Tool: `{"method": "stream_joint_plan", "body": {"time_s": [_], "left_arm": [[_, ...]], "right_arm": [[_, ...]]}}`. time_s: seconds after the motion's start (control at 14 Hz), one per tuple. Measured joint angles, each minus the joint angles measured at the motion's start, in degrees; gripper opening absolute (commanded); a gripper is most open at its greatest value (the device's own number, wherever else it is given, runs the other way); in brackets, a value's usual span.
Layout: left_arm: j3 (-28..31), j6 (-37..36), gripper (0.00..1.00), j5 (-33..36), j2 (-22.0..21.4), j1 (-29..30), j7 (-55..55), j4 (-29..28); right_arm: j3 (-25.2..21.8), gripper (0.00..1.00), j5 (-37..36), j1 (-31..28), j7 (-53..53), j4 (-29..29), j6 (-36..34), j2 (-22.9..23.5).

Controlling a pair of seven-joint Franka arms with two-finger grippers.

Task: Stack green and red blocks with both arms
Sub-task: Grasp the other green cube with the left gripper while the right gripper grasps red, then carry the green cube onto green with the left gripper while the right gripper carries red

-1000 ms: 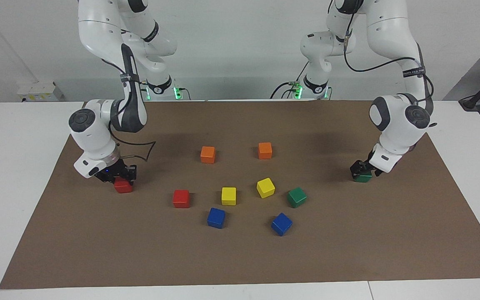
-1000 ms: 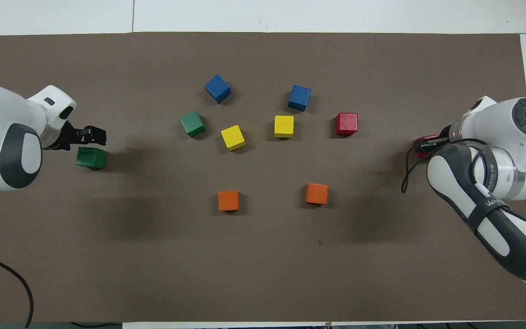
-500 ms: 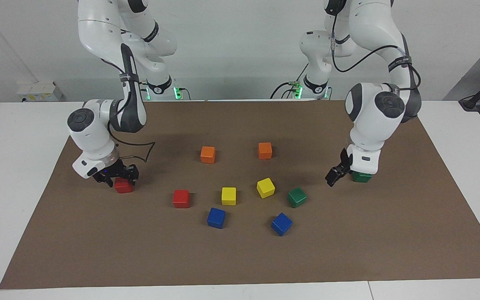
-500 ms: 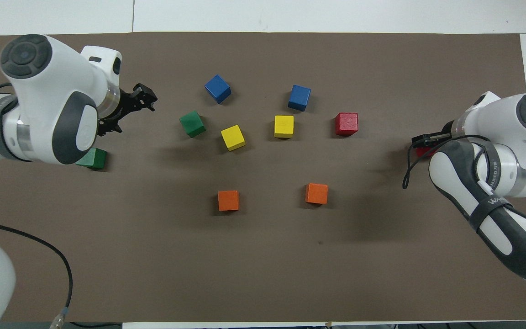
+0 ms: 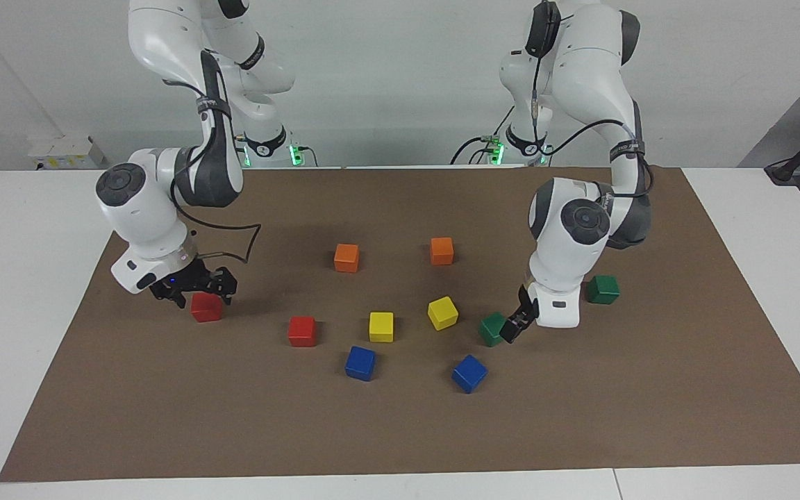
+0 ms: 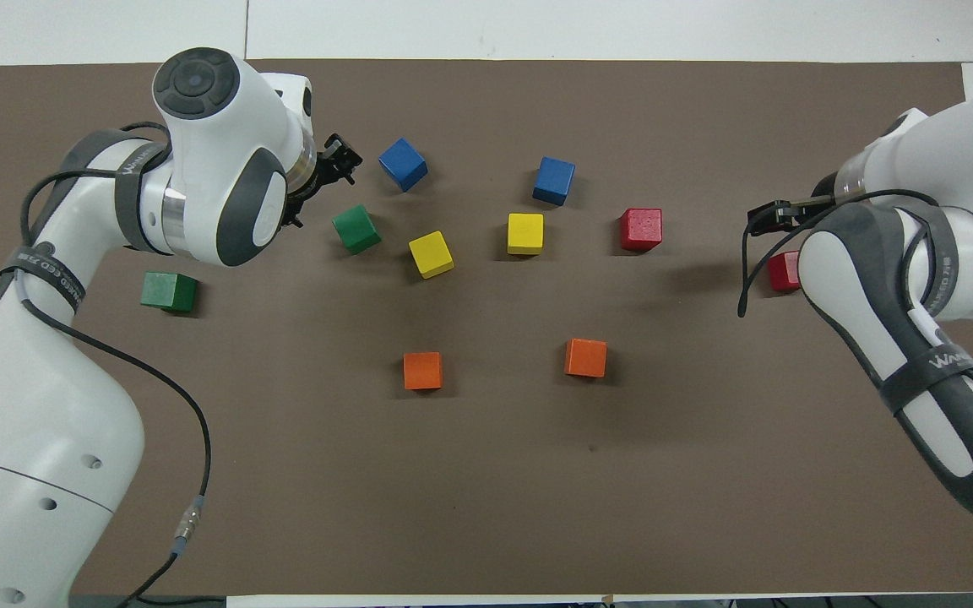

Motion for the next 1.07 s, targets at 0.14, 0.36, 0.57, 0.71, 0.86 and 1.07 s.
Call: {"method": "stream_joint_plan", "body": {"time_s": [0.14,0.36,0.57,0.71,0.86,1.07], "left_arm": [[0.0,0.8,1.0,1.9,0.3,-1.2,0.0,-0.2],[0.0,4.1,1.0,4.8,0.4,-2.4,2.1,-3.6],[-0.2,6.2,1.0,4.8,0.2,-2.6,4.5,-6.6],[-0.2,7.8,0.89,4.9,0.0,-2.8,4.9,-7.9],[-0.2,8.3,0.82,4.9,-0.1,-2.8,5.0,-8.5],[-0.2,9.2,0.82,4.9,-0.3,-2.8,5.0,-9.3]], "right_arm": [[0.1,1.0,0.0,3.0,4.8,2.6,-1.5,0.4],[0.1,1.0,0.0,6.8,8.8,5.1,-1.5,2.1],[0.2,1.0,0.0,10.3,12.6,7.1,-1.2,4.6],[0.2,1.0,0.0,11.2,13.8,7.3,1.3,6.3],[0.2,1.0,0.0,12.1,15.3,7.3,3.1,7.6],[0.2,1.0,0.0,12.4,16.3,6.4,6.0,9.3]]}}
